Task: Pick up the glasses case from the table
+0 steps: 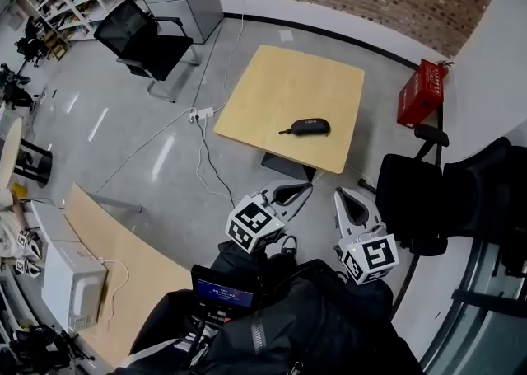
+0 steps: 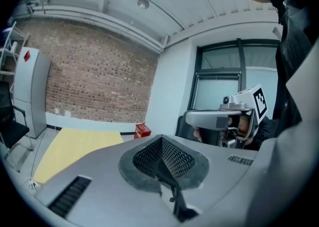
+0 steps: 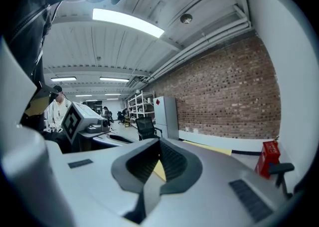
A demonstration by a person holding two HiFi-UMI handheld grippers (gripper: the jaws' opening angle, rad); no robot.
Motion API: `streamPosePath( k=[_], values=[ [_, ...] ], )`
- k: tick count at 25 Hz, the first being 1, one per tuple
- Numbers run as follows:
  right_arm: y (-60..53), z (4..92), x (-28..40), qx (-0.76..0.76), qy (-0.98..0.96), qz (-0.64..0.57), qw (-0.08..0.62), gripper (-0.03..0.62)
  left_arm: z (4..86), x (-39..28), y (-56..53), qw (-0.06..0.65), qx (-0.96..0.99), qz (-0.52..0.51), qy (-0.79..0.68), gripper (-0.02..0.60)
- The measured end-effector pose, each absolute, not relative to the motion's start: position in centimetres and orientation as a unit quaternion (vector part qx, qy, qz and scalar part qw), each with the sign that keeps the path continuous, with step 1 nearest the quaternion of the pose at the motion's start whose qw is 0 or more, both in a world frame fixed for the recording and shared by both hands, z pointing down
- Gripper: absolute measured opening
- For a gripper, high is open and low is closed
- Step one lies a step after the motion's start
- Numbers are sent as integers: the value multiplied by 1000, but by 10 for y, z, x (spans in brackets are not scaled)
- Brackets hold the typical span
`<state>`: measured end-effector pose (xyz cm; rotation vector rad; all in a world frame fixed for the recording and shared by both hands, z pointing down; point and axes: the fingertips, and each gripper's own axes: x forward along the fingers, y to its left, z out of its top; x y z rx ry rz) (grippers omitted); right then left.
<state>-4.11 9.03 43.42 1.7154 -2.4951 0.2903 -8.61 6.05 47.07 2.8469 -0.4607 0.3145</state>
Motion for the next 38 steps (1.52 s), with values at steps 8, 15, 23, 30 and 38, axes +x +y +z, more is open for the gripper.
streamPosePath(
  k=[8, 15, 23, 30, 38],
  values=[
    [64, 444, -23, 567, -814, 114, 49, 6, 487, -73, 36, 131, 970, 134, -156, -2],
    [25, 446, -1, 548, -828, 114, 33, 6, 490, -61, 1, 119, 964, 151, -184, -2],
    [-20, 441, 50, 532, -839, 114, 18, 6, 494, -28, -57, 101, 953, 168, -230, -2],
    [-50, 462, 107, 538, -830, 145, 11, 6, 524, -1, -95, 118, 939, 194, -257, -2],
    [-70, 493, 115, 518, -836, 181, 25, 6, 574, -2, -111, 146, 920, 233, -279, -2]
  ],
)
